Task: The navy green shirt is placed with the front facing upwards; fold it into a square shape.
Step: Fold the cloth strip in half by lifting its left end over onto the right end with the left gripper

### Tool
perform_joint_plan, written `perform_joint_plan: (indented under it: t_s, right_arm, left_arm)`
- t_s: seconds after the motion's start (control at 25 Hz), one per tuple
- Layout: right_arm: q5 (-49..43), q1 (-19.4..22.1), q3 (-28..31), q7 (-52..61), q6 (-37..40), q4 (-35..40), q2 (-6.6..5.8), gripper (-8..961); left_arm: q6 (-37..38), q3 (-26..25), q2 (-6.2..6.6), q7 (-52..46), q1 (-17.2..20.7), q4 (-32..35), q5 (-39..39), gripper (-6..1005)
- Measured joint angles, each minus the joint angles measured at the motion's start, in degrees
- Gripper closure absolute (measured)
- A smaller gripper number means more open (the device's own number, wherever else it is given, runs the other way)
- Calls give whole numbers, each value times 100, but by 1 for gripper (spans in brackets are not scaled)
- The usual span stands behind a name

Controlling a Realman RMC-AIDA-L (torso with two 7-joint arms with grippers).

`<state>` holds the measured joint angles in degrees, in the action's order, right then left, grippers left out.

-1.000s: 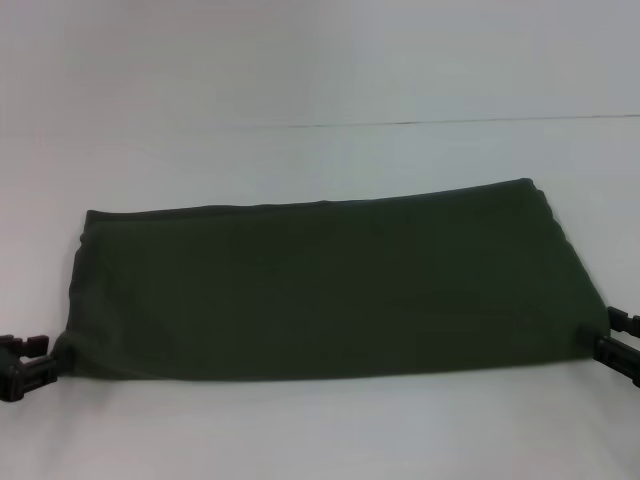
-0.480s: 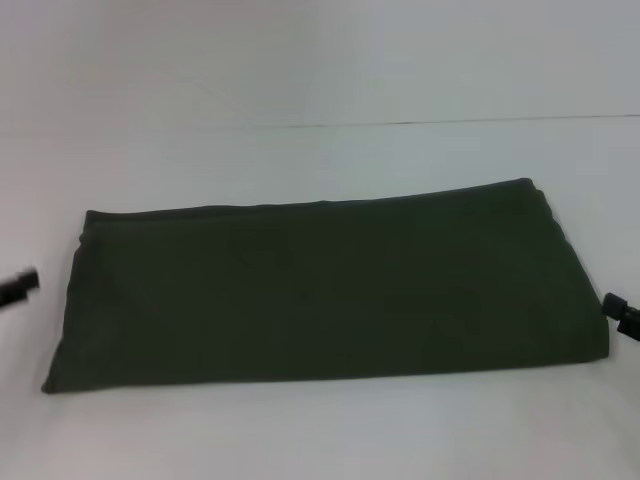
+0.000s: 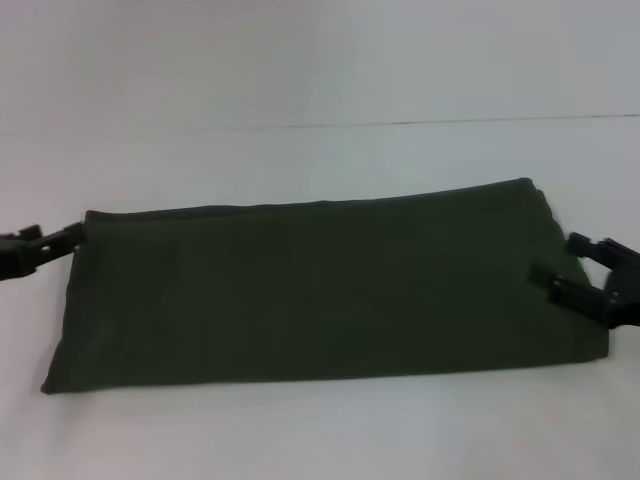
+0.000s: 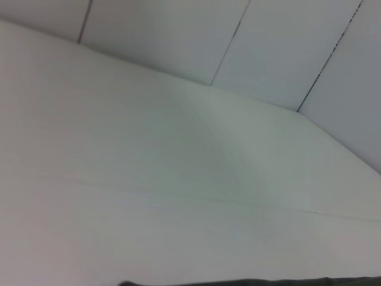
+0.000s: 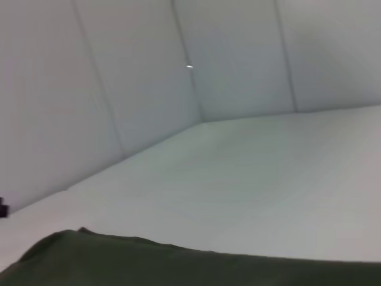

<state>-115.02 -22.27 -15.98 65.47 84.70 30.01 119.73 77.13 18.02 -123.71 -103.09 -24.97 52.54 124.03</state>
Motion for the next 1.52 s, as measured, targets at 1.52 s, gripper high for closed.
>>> perform_joint_plan:
  t_s: [1.52]
  right_arm:
    - [-5,-820,-836,-154,-572,-596,15,128]
  left_arm:
    - [-197,592,144,-2660,-199,411,1266,199]
